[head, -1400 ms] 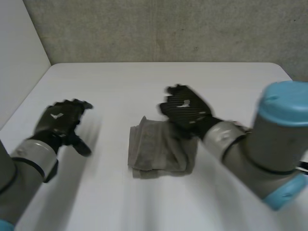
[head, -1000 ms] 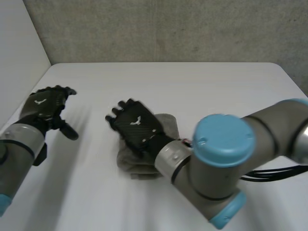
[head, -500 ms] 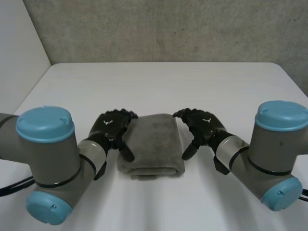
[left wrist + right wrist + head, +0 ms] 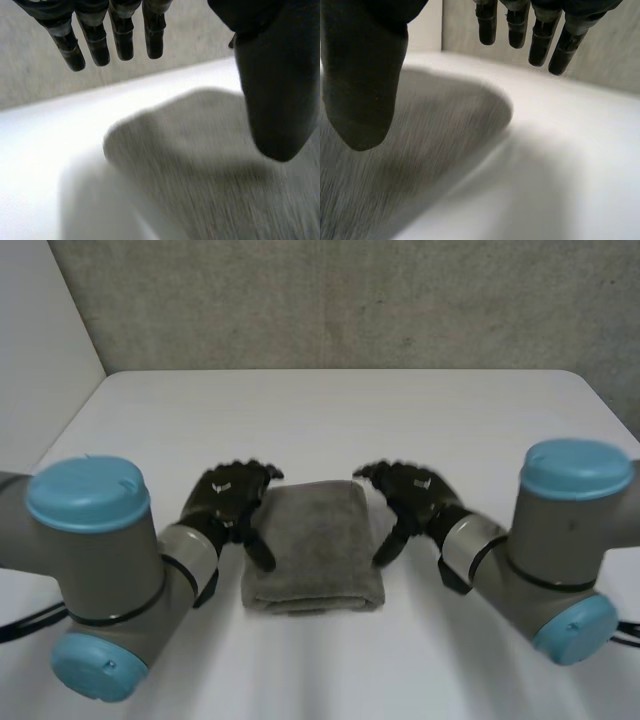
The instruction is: Fold the towel.
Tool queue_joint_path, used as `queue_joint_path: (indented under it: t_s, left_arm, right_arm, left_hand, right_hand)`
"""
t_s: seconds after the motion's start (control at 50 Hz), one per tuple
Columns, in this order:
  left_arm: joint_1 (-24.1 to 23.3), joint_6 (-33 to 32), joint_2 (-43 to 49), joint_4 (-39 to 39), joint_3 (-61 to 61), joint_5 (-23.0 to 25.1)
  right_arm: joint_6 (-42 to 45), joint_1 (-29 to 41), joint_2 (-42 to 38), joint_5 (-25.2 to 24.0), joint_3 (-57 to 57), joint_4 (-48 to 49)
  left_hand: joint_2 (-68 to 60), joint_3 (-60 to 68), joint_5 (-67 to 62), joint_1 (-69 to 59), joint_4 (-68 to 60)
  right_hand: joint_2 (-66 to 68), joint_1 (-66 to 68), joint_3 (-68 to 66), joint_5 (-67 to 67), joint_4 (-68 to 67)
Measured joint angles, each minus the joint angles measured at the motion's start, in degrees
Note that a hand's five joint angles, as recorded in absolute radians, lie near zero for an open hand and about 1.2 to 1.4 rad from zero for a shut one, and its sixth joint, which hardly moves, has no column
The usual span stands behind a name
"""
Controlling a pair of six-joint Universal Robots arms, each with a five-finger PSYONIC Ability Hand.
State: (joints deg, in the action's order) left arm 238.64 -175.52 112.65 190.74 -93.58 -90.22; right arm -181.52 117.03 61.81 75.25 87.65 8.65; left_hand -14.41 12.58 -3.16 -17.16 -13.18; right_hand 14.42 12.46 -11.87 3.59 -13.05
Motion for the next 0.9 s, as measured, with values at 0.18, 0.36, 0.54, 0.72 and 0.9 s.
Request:
queue_joint_path:
  t_s: [0.18,0.36,0.54,0.72,0.9]
  left_arm:
    - [0.4,1.12,-8.6,-1.14,5.81,-0.3]
    - [0.93,2.56,-12.49,-10.28,14.19,-5.59]
    - [1.88,2.48,-12.13,-18.69,16.81,-8.92]
    - [3.18,2.43,-12.02,-18.6,16.45,-8.73]
    - [3.49,2.46,-11.78,-18.37,16.4,-8.56]
  right_arm:
    - [4.5,-1.12,12.36,6.56,-3.12,-2.35]
    - [13.12,-2.36,16.95,16.2,-6.11,-8.0]
    - [10.82,-4.04,17.87,18.25,-6.24,-11.0]
    - [7.58,-5.47,19.26,17.46,-6.02,-11.32]
    - [7.58,-5.42,19.86,17.25,-5.84,-11.29]
  left_hand:
    - [0.0,0.0,0.0,0.0,0.0]
    - [0.0,0.0,0.0,0.0,0.0]
    - [0.01,0.0,0.0,0.0,0.0]
    - [0.0,0.0,0.0,0.0,0.0]
    - [0.0,0.0,0.0,0.0,0.0]
  right_hand:
    - [0.0,0.0,0.0,0.0,0.0]
    - [0.0,0.0,0.0,0.0,0.0]
    - [0.0,0.0,0.0,0.0,0.0]
    - [0.0,0.0,0.0,0.0,0.0]
    - [0.0,0.0,0.0,0.0,0.0]
